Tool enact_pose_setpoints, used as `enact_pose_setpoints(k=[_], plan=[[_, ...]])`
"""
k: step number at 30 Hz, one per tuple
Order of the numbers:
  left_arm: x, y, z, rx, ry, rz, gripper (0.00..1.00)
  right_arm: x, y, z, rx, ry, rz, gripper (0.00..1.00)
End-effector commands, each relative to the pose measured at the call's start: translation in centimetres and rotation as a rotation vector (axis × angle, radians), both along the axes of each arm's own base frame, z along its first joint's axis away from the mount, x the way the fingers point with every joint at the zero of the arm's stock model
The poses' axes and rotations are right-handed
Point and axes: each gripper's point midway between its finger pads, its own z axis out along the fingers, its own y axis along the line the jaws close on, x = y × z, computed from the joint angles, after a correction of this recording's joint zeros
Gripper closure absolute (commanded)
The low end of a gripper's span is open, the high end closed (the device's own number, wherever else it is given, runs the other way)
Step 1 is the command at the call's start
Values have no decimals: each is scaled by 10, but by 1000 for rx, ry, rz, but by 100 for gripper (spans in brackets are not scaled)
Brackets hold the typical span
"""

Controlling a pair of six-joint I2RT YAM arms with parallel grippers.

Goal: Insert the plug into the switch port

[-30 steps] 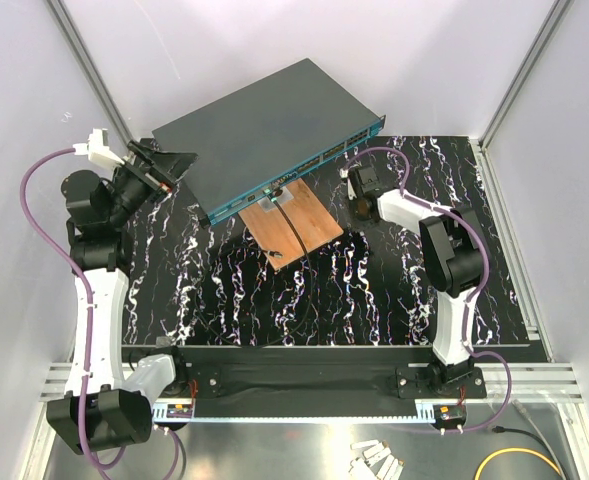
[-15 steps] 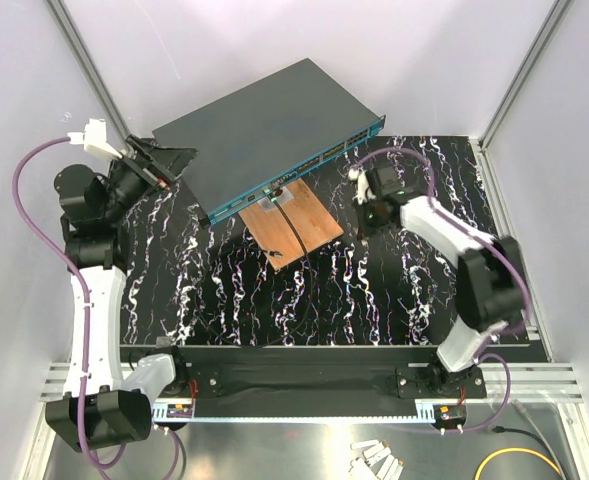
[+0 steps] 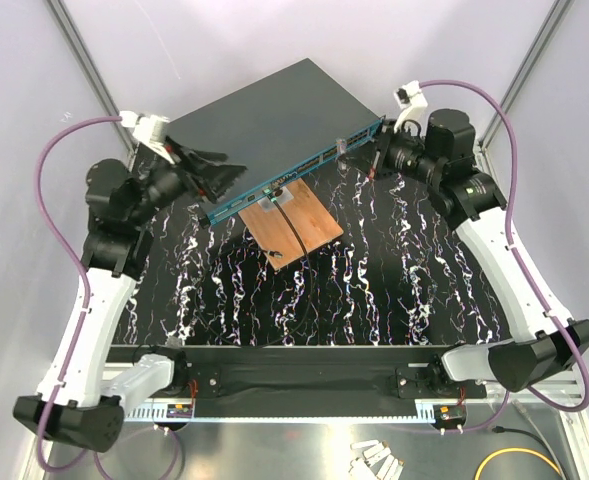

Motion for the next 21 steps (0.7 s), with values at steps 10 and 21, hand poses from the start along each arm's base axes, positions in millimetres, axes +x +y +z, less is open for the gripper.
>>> enact_pose_setpoints(k=[10, 21], plan=[[-13, -95, 13, 368, -355, -73, 24, -32, 44, 91, 463, -85, 190, 100], [1, -125, 24, 359, -349, -17, 25, -51, 70, 89, 451, -148, 262, 100]])
